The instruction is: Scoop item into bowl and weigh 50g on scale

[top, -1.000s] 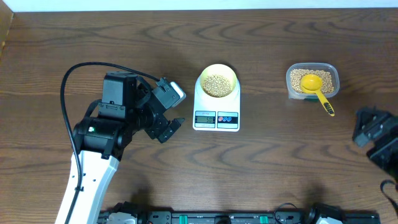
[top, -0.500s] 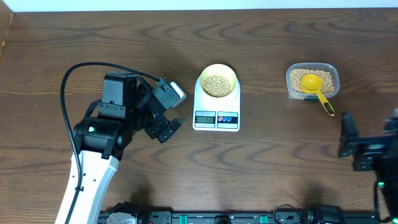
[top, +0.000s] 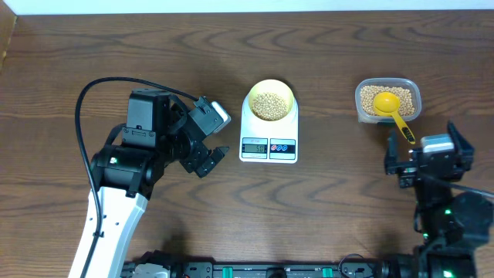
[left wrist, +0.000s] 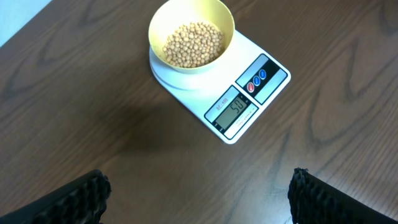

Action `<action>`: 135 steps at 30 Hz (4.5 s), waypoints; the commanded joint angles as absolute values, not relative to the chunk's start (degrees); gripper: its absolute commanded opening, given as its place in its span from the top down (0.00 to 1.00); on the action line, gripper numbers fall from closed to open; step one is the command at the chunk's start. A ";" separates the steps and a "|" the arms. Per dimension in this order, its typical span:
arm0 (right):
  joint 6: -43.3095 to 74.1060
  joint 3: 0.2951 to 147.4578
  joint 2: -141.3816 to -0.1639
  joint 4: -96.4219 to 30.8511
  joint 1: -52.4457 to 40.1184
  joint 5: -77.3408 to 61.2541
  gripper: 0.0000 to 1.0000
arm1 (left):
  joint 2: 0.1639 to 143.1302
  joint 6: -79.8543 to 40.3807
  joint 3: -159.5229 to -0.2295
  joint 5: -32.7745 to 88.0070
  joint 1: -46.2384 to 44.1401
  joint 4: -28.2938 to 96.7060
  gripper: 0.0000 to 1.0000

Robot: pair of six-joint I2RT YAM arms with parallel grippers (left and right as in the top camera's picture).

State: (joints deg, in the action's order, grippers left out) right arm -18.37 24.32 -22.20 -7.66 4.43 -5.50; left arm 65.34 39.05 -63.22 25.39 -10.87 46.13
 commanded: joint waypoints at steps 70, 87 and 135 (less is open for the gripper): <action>-17.39 0.32 -0.38 -3.66 4.08 -7.92 0.01 | 64.73 39.40 -62.83 25.93 -10.57 46.24 0.06; -17.39 0.32 -0.38 -3.66 4.08 -7.90 0.01 | 64.73 39.40 -62.83 25.93 -10.57 46.24 0.06; -17.39 0.32 -0.38 -3.66 4.08 -7.90 0.01 | 26.06 2.66 -26.59 -1.63 -10.57 7.33 0.06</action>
